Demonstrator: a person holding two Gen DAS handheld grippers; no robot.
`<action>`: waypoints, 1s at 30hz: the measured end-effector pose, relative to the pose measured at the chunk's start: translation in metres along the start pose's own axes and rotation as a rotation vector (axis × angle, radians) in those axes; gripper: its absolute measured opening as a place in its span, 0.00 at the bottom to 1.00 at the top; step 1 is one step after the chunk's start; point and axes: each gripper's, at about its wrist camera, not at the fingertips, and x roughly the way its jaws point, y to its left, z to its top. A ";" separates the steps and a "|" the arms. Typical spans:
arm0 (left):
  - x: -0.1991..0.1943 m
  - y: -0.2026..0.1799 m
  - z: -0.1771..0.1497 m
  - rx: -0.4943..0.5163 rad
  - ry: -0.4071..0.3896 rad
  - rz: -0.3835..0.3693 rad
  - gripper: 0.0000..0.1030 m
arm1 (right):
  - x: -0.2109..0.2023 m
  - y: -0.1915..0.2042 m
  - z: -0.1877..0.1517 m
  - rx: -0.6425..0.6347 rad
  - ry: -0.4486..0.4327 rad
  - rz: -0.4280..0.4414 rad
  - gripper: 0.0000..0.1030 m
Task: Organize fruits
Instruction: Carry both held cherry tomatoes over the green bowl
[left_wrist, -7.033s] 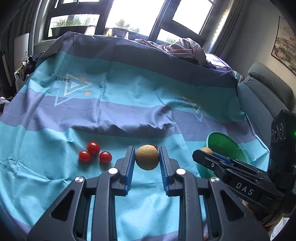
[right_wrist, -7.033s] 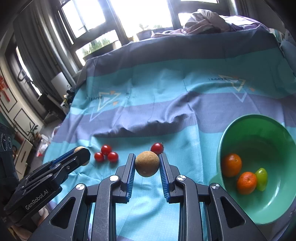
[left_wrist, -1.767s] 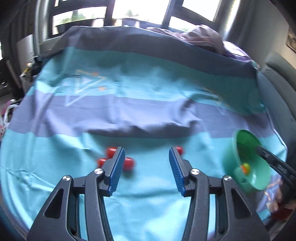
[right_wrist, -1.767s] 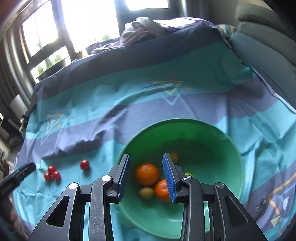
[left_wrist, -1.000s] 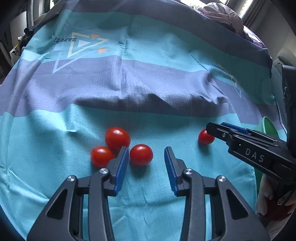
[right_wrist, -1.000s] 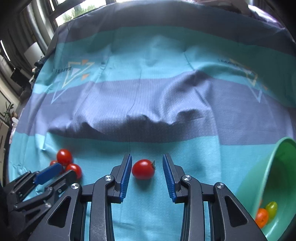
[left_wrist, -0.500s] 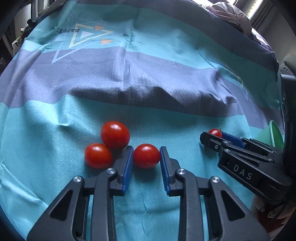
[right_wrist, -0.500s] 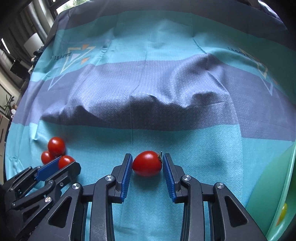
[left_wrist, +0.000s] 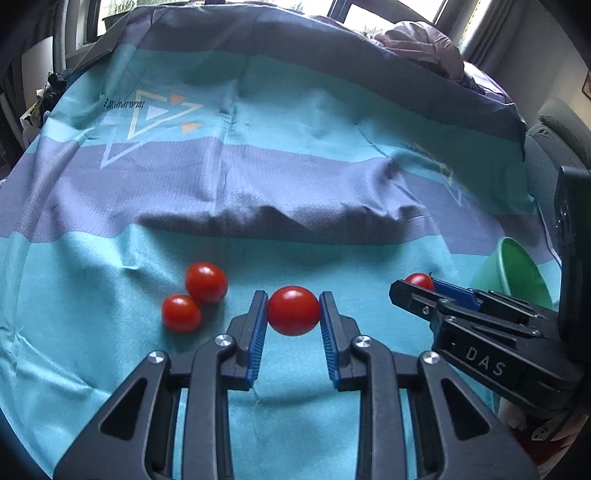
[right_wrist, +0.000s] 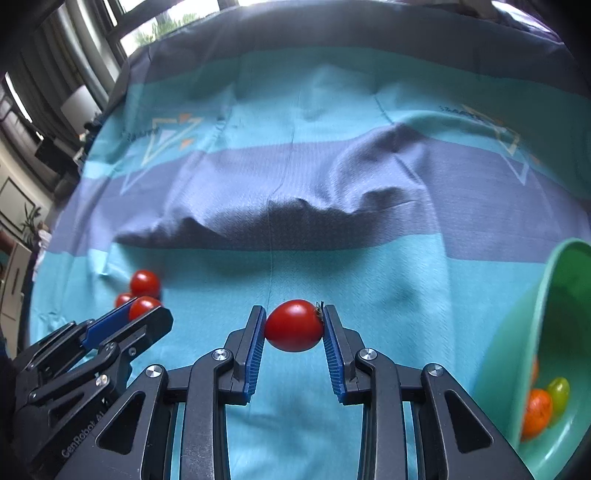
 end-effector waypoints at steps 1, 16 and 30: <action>-0.007 -0.005 -0.001 0.006 -0.017 -0.011 0.27 | -0.008 -0.002 -0.002 0.008 -0.015 0.002 0.31; -0.073 -0.072 -0.012 0.119 -0.170 -0.099 0.27 | -0.104 -0.028 -0.030 0.076 -0.266 0.033 0.31; -0.073 -0.162 -0.019 0.229 -0.169 -0.179 0.27 | -0.156 -0.082 -0.043 0.171 -0.392 -0.021 0.31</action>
